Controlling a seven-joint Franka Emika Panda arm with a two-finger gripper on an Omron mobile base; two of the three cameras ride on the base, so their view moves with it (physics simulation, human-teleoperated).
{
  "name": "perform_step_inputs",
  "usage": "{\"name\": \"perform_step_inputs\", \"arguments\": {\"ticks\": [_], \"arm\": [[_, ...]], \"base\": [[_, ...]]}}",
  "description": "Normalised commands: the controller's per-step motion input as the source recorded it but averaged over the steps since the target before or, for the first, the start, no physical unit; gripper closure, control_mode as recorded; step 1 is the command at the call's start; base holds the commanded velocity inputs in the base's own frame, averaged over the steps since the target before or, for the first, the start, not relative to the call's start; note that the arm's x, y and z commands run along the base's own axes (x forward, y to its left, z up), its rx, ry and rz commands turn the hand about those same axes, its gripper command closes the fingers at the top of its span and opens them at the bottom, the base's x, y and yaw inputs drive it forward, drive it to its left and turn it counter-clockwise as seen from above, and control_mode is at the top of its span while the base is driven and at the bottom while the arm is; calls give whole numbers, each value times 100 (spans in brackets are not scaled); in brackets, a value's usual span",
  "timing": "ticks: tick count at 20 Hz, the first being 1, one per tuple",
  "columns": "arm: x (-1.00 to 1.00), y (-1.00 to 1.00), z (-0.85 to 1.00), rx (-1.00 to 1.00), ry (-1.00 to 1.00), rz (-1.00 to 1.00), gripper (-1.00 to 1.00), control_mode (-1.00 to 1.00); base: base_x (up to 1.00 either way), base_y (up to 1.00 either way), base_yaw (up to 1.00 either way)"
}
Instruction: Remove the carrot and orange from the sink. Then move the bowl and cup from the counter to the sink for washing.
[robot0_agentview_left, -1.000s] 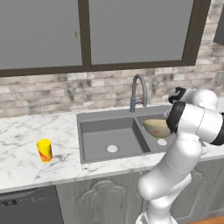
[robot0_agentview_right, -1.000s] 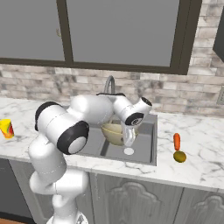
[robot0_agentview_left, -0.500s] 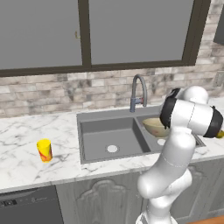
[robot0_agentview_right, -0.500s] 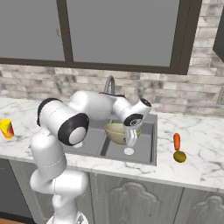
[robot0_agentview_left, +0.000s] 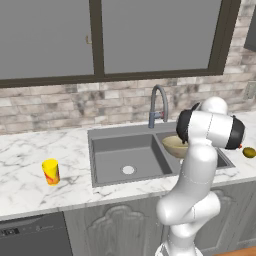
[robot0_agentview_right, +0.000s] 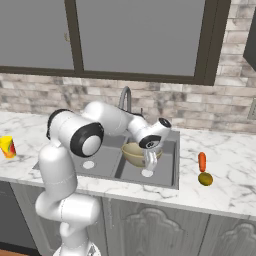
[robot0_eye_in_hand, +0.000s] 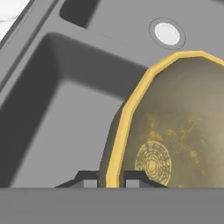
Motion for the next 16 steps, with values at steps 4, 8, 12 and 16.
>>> {"name": "perform_step_inputs", "arguments": {"ticks": [4,8,12,16], "arm": [[25,-9,-21,-4,-2,0,100,-100],[25,0,-25,0,-6,0,100,-100],[29,0,-27,0,-2,0,100,-100],[29,0,-24,0,0,0,100,-100]], "base": [[0,0,0],[0,0,0],[0,0,0],[0,0,0]]}}
